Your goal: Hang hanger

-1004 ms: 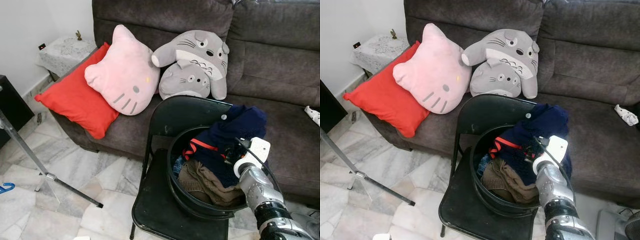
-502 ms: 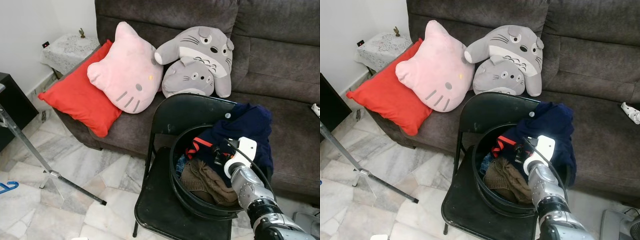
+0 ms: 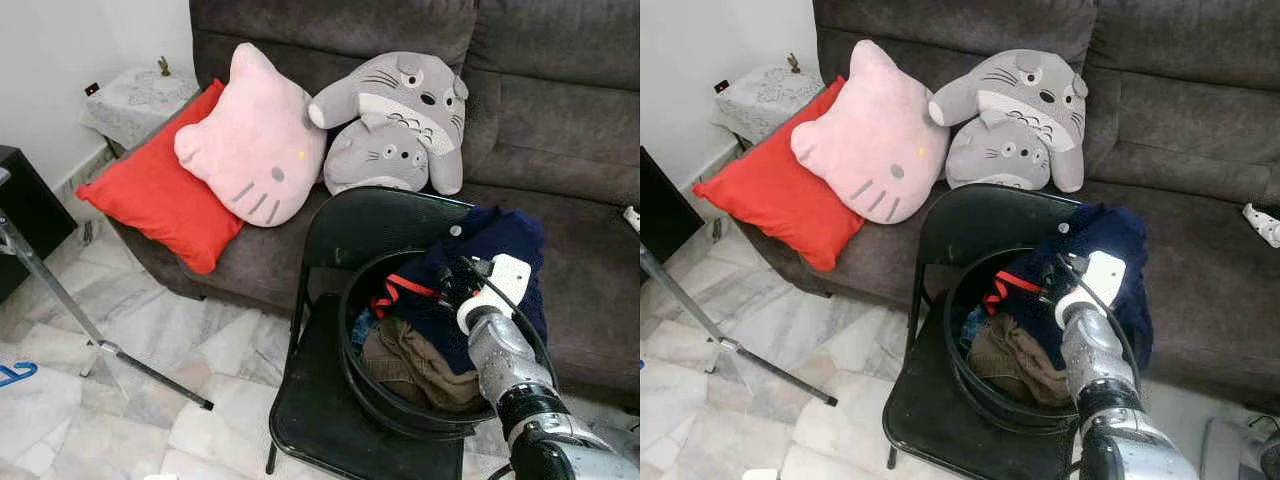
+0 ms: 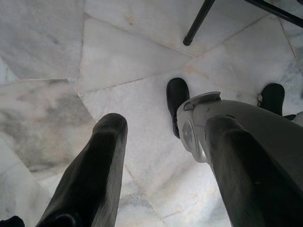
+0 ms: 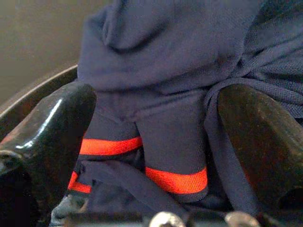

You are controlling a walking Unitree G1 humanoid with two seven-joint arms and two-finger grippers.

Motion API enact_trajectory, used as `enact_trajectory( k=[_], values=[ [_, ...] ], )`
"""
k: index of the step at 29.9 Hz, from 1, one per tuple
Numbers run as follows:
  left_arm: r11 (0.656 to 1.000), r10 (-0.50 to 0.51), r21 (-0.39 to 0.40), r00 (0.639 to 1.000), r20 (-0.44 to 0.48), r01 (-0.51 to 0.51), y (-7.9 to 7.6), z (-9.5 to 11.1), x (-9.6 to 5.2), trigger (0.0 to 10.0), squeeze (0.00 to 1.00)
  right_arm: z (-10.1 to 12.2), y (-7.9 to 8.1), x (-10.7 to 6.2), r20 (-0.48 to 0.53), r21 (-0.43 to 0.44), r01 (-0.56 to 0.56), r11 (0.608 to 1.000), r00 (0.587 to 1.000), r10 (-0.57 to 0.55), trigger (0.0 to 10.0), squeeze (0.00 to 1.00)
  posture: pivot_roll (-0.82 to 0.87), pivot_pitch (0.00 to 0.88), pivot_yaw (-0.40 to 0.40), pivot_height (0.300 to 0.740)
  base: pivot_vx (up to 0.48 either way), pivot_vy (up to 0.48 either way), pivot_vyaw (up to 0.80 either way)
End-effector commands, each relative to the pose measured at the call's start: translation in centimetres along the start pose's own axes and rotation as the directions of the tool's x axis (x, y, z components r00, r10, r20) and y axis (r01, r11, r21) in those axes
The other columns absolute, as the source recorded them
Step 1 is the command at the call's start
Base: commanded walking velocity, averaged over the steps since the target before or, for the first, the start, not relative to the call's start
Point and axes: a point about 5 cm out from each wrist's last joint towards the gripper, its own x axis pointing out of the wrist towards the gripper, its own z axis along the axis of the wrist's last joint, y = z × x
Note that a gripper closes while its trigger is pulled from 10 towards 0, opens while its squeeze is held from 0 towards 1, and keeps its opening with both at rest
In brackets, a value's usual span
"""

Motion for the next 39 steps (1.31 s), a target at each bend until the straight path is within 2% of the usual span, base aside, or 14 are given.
enact_trajectory(
  k=[1, 5, 9, 12, 16, 21, 24, 29, 36, 39],
  values=[
    [1.0, -0.009, -0.009, 0.999, -0.048, 0.008, -0.2, -1.4, -0.2, 10.0, 0.0, -0.8, 0.1, -0.4, -0.006, 0.014, 0.021, 1.0, 1.0, -0.021, 10.0, 0.0, -0.06, 0.147, 0.002, 0.74, 0.0, 0.0, 0.0],
    [1.0, -0.011, -0.01, 0.999, -0.05, 0.011, -0.3, -1.5, -0.2, 10.0, 0.0, -1.9, 0.8, -1.2, -0.006, 0.036, -0.001, 0.999, 1.0, 0.001, 10.0, 0.0, -0.06, 0.143, -0.002, 0.74, 0.0, 0.0, 0.0],
    [1.0, -0.013, -0.01, 0.999, -0.05, 0.012, -0.5, -1.5, -0.2, 10.0, 0.0, -2.6, 2.4, -1.7, -0.031, 0.01, -0.121, 0.993, 0.992, 0.121, 10.0, 0.0, -0.06, 0.14, -0.004, 0.74, 0.0, 0.0, 0.0],
    [1.0, -0.012, -0.009, 0.999, -0.05, 0.012, -0.5, -1.5, -0.2, 10.0, 0.0, -2.6, 2.7, -1.7, -0.036, -0.002, -0.135, 0.991, 0.99, 0.135, 10.0, 0.0, -0.06, 0.137, -0.005, 0.74, 0.0, 0.0, 0.0],
    [1.0, -0.011, -0.008, 0.999, -0.049, 0.01, -0.6, -1.5, -0.2, 10.0, 0.0, -1.1, 2.3, -1.1, 0.001, 0.007, -0.114, 0.993, 0.993, 0.114, 10.0, 0.0, -0.06, 0.144, 0.0, 0.74, 0.0, 0.0, 0.0],
    [1.0, -0.008, -0.009, 0.999, -0.049, 0.007, -0.4, -1.5, -0.2, 10.0, 0.0, 0.6, 2.5, -0.7, 0.045, 0.01, -0.127, 0.992, 0.991, 0.126, 10.0, 0.0, -0.06, 0.151, 0.003, 0.74, 0.0, 0.0, 0.0],
    [1.0, -0.007, -0.009, 0.999, -0.047, 0.007, -0.4, -1.5, -0.2, 10.0, 0.0, 0.4, 1.9, -0.6, 0.016, 0.024, -0.082, 0.996, 0.997, 0.081, 10.0, 0.0, -0.06, 0.154, 0.004, 0.74, 0.0, 0.0, 0.0],
    [1.0, -0.005, -0.012, 0.999, -0.043, 0.004, -0.3, -1.4, -0.2, 10.0, 0.0, -1.9, 0.7, -0.8, -0.105, 0.045, -0.039, 0.998, 0.994, 0.043, 10.0, 0.0, -0.05, 0.162, 0.005, 0.74, 0.0, 0.0, 0.0],
    [1.0, -0.004, -0.012, 0.999, -0.041, 0.004, -0.3, -1.2, -0.2, 10.0, 0.0, -2.6, -0.5, -1.2, -0.12, 0.053, 0.013, 0.999, 0.993, -0.007, 10.0, 0.0, -0.05, 0.169, 0.007, 0.74, 0.0, 0.0, 0.0],
    [1.0, -0.008, -0.011, 0.999, -0.04, 0.008, -0.4, -1.2, -0.1, 10.0, 0.0, -2.3, -2.3, -1.5, -0.092, 0.056, 0.112, 0.992, 0.99, -0.107, 10.0, 0.0, -0.06, 0.173, 0.005, 0.74, 0.0, 0.0, 0.0]
  ],
)
